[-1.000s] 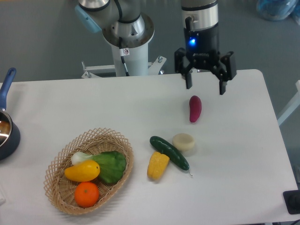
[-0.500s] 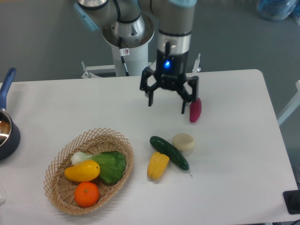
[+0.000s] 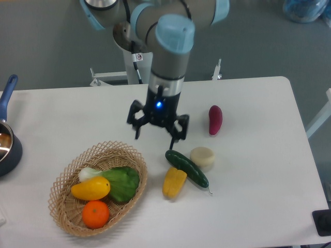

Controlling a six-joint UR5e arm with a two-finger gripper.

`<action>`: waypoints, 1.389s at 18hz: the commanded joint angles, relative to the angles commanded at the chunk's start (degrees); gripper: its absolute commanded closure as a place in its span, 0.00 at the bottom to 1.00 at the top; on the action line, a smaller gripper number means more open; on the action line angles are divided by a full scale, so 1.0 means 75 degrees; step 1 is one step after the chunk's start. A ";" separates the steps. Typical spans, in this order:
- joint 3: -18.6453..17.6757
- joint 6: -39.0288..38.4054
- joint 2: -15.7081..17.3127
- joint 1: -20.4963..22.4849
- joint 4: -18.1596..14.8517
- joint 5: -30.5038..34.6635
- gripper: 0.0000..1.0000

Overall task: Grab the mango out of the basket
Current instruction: 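Move the open gripper over toward the wicker basket, then lower the gripper into the basket above the yellow mango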

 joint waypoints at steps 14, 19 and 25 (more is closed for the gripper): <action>0.0153 0.1251 -0.1255 -0.0950 0.0023 -0.0784 0.00; 0.0294 0.1192 -0.1490 -0.0939 0.0199 -0.0844 0.00; 0.0388 0.1158 -0.1737 -0.0915 0.0234 -0.0820 0.00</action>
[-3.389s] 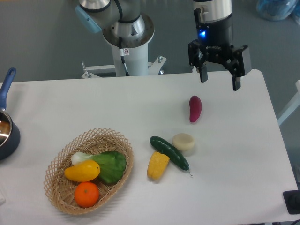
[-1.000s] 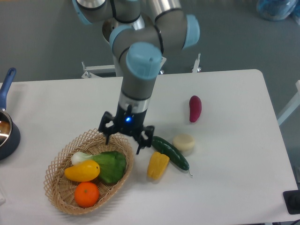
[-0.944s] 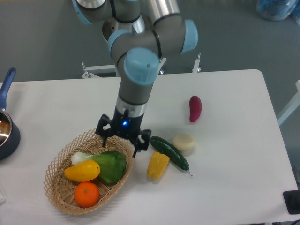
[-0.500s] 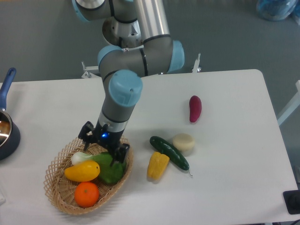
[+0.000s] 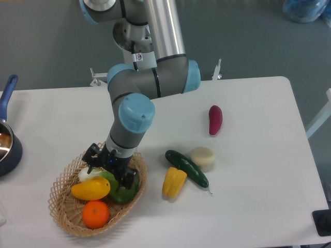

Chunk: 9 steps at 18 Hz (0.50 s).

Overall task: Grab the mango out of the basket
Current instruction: 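Lower the gripper into the basket above the yellow mango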

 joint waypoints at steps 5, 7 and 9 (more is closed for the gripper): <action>-0.0058 0.0012 -0.0058 -0.0035 0.0000 0.0023 0.00; -0.0105 0.0035 -0.0082 -0.0070 0.0012 0.0023 0.00; -0.0105 0.0012 -0.0105 -0.0070 0.0023 0.0023 0.00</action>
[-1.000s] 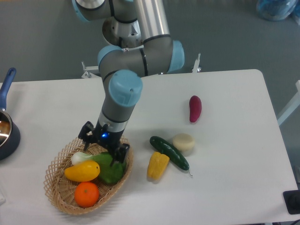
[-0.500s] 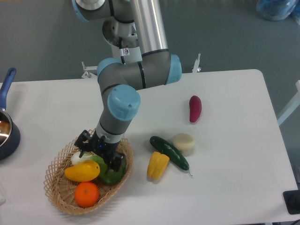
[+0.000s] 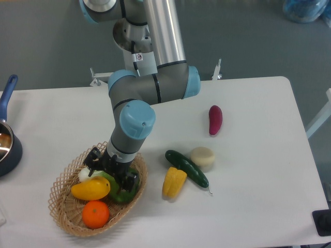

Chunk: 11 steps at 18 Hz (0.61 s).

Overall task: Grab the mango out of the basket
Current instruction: 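Lower the gripper into the basket above the yellow mango, then adjust the gripper down around the yellow mango and close on it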

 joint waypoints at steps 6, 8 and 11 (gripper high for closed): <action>0.0035 0.0000 -0.0105 -0.0105 -0.0012 0.0000 0.00; 0.0070 -0.0012 -0.0129 -0.0105 -0.0012 0.0012 0.00; 0.0082 -0.0012 -0.0152 -0.0117 -0.0012 0.0023 0.00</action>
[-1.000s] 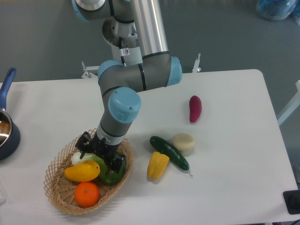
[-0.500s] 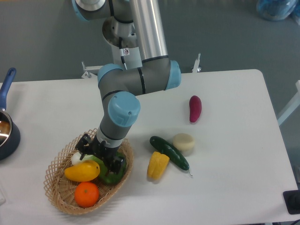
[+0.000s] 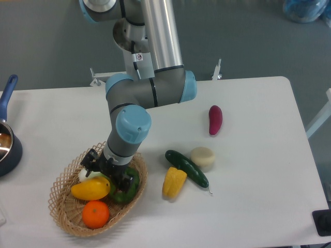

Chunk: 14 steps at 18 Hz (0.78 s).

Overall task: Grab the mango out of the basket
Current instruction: 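Adjust the gripper down around the yellow mango and close on it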

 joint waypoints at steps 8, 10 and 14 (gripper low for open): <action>0.0035 0.0035 -0.0047 -0.0012 0.0035 0.0000 0.00; 0.0047 0.0024 -0.0047 -0.0070 0.0047 0.0000 0.00; 0.0023 0.0024 -0.0082 -0.0082 0.0176 0.0000 0.00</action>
